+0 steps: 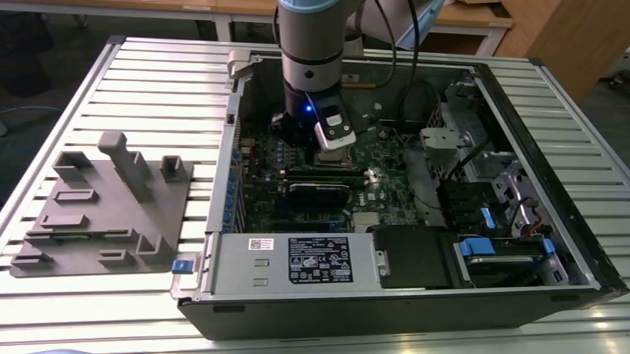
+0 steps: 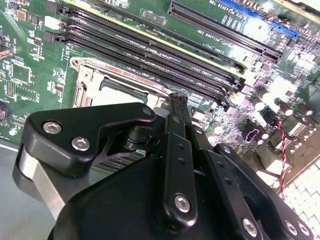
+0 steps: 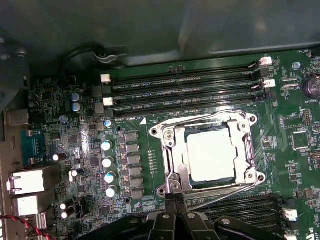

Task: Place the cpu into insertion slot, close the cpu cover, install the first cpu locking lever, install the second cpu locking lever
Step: 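Install the second cpu locking lever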

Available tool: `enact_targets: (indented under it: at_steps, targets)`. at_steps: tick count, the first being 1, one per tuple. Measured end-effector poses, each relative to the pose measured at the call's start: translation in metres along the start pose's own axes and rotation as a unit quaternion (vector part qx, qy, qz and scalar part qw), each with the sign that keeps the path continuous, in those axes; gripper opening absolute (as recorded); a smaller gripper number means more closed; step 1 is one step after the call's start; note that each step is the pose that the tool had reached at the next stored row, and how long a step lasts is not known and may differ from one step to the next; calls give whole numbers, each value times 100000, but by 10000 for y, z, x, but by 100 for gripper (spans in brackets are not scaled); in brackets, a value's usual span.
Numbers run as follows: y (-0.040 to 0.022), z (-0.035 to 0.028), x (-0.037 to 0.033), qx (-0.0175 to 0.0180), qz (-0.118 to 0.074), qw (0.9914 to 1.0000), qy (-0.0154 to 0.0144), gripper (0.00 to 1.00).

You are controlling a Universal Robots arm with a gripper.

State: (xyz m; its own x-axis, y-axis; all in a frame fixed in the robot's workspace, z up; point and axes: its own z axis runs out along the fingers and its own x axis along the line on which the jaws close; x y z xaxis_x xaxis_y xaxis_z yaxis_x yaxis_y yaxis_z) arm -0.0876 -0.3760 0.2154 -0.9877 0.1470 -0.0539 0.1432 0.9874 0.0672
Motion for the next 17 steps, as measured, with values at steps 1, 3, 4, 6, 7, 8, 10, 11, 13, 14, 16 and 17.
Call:
enact_targets:
  at_steps: [1, 3, 4, 6, 7, 8, 10, 11, 13, 14, 16, 17]
  targets:
    - [0, 0, 0, 3, -4, 100000, -1, 11]
    - [-1, 0, 0, 0, 0, 100000, -1, 11]
    - [-1, 0, 0, 1, 0, 100000, -1, 11]
    - [-51, -3, -8, 3, 0, 100000, 0, 11]
    - [-52, -3, -8, 2, -1, 100000, 0, 11]
    - [-59, -3, -9, 0, -2, 100000, -2, 11]
    - [-67, -4, -10, 2, -1, 100000, -1, 11]
    - [-68, -4, -10, 0, 0, 100000, -3, 11]
    - [-68, -4, -10, 1, -2, 100000, -3, 11]
    - [-68, -4, -10, -1, -3, 100000, -1, 11]
    - [-69, -4, -10, 2, -1, 100000, 0, 11]
    - [-70, -4, -10, 1, -2, 100000, 0, 11]
